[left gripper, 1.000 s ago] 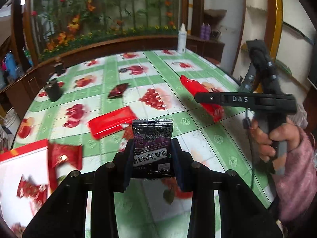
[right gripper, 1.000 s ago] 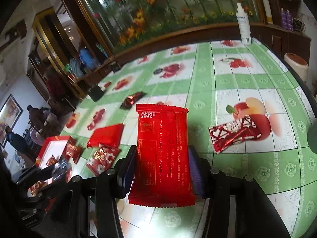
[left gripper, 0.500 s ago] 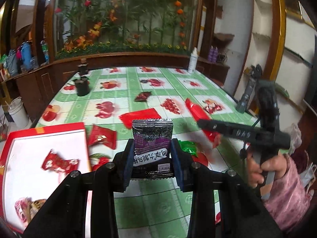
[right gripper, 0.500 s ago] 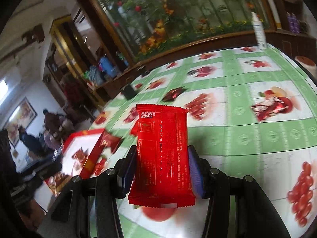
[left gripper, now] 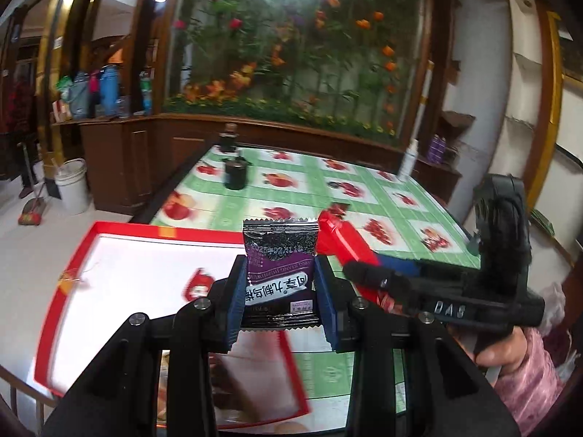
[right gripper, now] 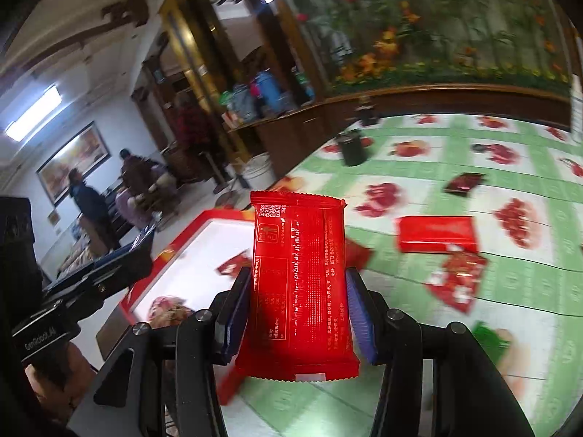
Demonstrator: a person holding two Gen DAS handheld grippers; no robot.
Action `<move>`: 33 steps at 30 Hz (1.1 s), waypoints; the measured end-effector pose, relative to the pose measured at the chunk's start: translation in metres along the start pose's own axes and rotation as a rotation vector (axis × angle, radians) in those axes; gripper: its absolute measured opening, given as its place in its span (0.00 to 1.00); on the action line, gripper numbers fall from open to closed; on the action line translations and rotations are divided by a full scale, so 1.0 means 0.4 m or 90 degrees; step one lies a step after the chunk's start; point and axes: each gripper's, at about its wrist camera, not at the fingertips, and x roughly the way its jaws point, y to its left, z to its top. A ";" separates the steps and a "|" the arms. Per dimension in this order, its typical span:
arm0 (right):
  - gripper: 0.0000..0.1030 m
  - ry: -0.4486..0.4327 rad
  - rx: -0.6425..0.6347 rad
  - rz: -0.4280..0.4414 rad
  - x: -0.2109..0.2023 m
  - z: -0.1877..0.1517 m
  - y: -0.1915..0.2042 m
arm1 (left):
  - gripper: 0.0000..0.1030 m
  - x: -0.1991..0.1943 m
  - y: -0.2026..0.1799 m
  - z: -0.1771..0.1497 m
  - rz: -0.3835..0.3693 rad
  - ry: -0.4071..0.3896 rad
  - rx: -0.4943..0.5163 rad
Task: Organize snacks
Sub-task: 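Carry the black packet and long red packet over the white tray and release both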
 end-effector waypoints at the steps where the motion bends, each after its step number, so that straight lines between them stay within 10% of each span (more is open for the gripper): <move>1: 0.49 0.004 -0.007 0.003 0.013 0.002 0.017 | 0.32 -0.001 0.011 0.000 0.003 -0.001 -0.006; 33: 0.49 0.123 -0.127 0.055 0.271 -0.036 0.318 | 0.33 0.005 0.277 -0.078 0.134 0.029 -0.126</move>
